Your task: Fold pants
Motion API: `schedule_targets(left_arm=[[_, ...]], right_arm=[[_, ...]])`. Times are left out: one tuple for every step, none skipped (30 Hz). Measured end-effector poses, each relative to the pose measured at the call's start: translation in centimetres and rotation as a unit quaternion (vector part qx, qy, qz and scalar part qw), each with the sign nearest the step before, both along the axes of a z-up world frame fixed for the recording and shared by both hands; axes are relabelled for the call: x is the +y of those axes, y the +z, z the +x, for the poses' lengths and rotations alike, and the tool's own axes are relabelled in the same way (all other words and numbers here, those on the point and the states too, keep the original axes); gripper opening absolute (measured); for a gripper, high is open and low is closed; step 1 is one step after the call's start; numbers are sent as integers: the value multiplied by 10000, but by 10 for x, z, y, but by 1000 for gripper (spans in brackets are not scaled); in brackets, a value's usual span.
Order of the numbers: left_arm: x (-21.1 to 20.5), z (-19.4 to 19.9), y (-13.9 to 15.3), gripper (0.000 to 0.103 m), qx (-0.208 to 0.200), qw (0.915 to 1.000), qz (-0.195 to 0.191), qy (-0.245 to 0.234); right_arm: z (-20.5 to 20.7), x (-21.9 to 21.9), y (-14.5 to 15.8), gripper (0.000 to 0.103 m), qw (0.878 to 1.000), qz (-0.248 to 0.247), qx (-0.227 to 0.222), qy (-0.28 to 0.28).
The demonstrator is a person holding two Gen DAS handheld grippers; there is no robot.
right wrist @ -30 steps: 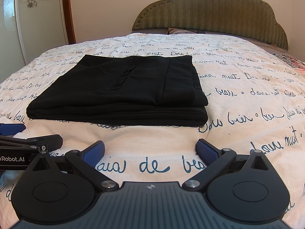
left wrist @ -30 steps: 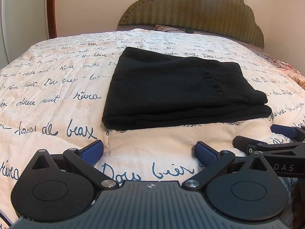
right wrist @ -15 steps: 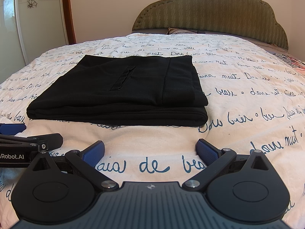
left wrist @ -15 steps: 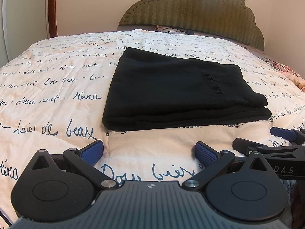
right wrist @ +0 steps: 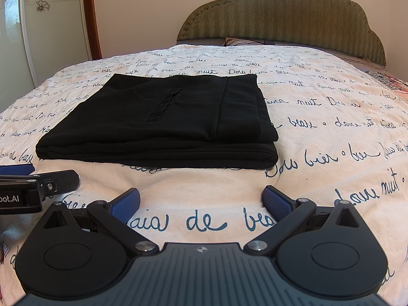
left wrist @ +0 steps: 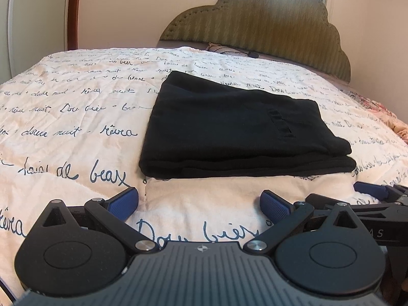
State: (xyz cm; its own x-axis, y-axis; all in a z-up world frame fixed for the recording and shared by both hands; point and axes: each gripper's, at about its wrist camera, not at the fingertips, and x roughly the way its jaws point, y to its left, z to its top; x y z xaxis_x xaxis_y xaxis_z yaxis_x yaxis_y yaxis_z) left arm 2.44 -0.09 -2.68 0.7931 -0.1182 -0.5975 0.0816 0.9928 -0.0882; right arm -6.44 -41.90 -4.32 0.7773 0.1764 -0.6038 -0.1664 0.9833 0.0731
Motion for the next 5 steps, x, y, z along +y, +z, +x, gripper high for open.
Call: schedule_targets(left_arm=[[0,0,0,103,13,10000,-7,5],[2,1,-1,103,54,10000,-41,27],[2,1,-1,103,58,10000,-59,35],[2,1,-1,103,56,10000,-50,31],[2,2,-2,103,70,10000,-31,35]], right_arm=[[0,0,0,103,10000,0,1,0],[0,0,0,103,10000,0,1,0],[0,0,0,103,10000,0,1,0],[0,0,0,103,10000,2,0,0],[0,0,0,103,10000,4,0,0]])
